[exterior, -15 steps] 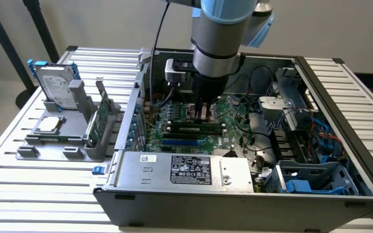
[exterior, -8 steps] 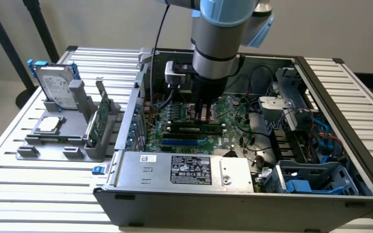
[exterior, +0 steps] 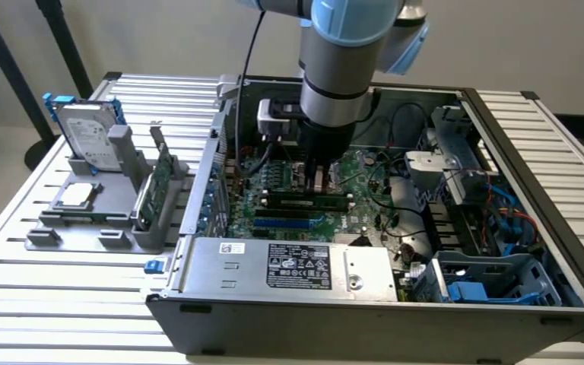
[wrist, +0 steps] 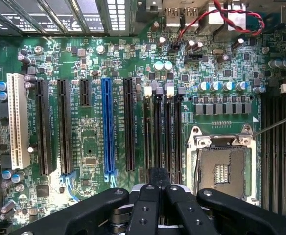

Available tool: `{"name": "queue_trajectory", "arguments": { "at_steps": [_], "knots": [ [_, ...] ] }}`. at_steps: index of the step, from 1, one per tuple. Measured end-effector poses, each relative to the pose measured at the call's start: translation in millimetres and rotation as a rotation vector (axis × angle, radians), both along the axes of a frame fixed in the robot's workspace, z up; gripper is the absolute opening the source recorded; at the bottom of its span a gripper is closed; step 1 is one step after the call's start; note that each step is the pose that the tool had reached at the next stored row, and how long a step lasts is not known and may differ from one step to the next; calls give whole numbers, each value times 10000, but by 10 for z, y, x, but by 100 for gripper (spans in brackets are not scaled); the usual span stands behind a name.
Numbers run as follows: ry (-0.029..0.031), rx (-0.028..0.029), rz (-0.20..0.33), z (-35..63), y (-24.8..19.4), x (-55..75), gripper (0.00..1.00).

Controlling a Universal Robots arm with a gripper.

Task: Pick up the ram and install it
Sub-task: 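Press down the ram until it locks into place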

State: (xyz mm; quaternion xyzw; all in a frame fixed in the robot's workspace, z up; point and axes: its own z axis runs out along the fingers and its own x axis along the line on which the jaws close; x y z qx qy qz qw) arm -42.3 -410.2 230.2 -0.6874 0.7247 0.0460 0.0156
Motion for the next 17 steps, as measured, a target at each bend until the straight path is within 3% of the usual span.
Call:
{"name": "queue_trajectory", "arguments": {
  "at_steps": [9, 13, 17],
  "knots": [
    [-46, 8, 65, -25, 2, -9, 11],
    [-45, 11, 65, 112, -5, -10, 11],
    [-43, 9, 66, 186, -5, -9, 11]
  ]
}}
